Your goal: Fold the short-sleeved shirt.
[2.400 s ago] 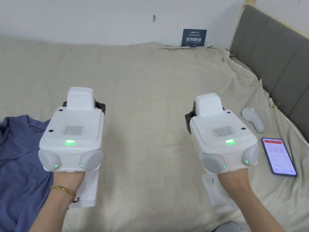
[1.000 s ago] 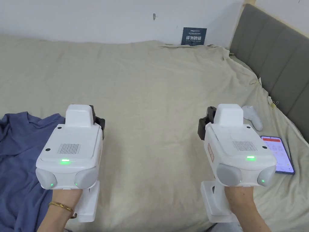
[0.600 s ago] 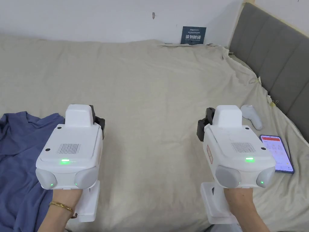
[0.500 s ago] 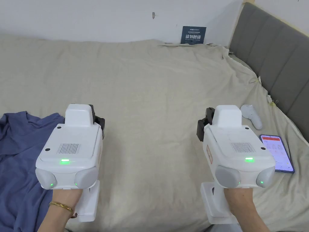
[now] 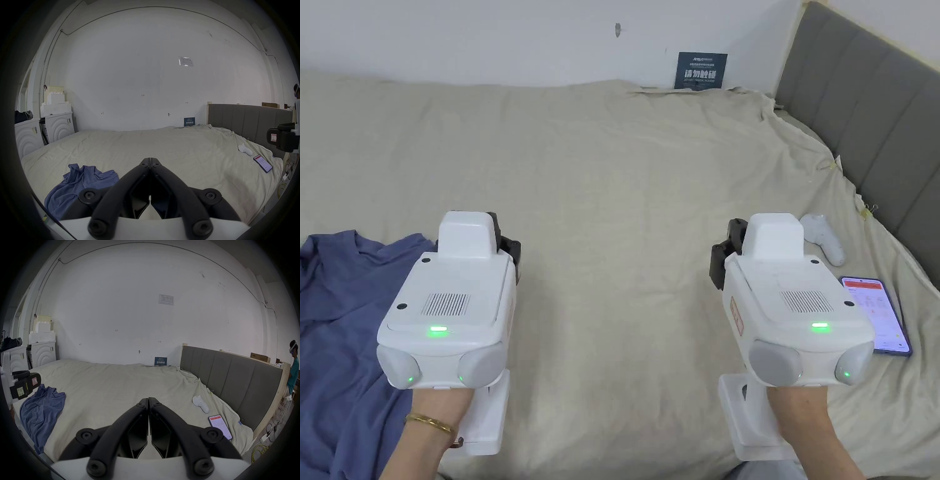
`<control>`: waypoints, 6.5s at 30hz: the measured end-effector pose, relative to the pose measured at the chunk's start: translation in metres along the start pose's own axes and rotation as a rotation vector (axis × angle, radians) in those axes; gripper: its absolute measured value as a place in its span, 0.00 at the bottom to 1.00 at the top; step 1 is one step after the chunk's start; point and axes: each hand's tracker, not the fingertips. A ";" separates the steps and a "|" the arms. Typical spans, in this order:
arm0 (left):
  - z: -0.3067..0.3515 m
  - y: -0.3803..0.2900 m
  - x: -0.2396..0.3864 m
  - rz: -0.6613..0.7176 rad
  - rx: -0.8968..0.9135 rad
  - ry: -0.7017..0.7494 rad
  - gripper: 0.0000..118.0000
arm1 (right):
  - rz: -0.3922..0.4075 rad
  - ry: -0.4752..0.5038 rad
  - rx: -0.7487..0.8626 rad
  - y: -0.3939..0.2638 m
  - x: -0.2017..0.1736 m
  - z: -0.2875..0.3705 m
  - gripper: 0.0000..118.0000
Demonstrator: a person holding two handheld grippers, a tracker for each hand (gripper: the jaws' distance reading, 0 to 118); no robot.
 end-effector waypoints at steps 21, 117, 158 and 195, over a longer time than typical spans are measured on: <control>-0.001 0.000 0.000 -0.005 0.000 -0.008 0.00 | 0.002 0.003 -0.003 0.000 0.001 -0.001 0.00; -0.276 -0.072 -0.250 0.105 -1.153 0.065 0.65 | 0.117 0.408 -0.096 0.008 -0.198 -0.118 0.00; 0.013 0.192 -0.248 0.298 -0.076 0.223 0.00 | 0.034 0.350 0.062 0.035 -0.106 0.028 0.00; -0.110 0.003 0.276 -0.145 -0.618 -0.665 0.06 | -0.099 -0.166 -0.065 -0.019 0.101 0.043 0.00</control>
